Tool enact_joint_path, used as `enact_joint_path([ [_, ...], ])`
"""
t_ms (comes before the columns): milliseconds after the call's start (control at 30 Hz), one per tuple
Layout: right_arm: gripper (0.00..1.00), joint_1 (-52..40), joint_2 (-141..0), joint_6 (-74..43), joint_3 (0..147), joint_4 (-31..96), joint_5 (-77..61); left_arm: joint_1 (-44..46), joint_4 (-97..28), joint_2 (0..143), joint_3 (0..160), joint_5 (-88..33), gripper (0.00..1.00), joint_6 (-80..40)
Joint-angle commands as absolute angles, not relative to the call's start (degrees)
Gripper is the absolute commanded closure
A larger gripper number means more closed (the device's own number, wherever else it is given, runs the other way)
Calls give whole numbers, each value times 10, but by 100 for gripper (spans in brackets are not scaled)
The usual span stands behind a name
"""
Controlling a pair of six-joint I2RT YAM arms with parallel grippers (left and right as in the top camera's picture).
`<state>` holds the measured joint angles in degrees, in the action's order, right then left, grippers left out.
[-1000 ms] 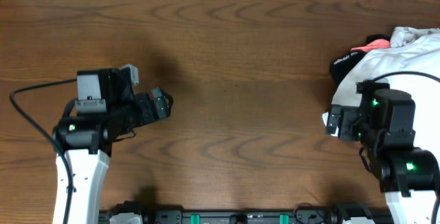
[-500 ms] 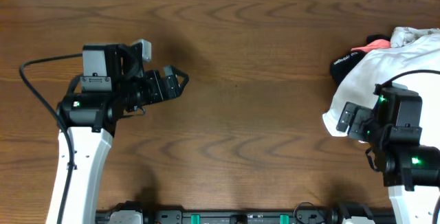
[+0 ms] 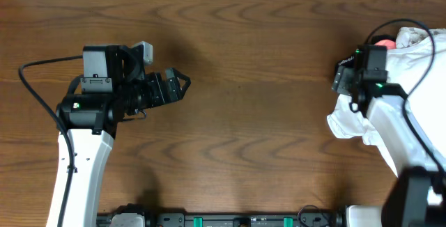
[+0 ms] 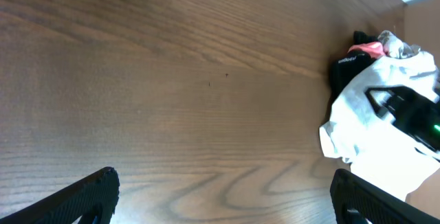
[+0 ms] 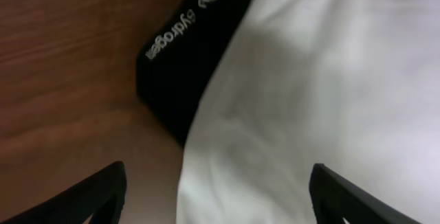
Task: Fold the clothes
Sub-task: 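Raise the left gripper and reach the right gripper to the white T-shirt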
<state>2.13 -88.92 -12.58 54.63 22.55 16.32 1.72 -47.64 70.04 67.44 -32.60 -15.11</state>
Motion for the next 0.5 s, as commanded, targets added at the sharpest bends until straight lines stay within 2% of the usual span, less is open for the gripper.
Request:
enact_joint_path([
  [0,21,23,-936,-129,549,189,182,18,-478,700,682,-323,2,-129],
  [100,21,23,-975,-133,549,153,182,18,-477,700,682,-320,2,-127],
  [467,33,24,-1022,-142,549,140,213,18,-477,700,682,-307,2,-127],
])
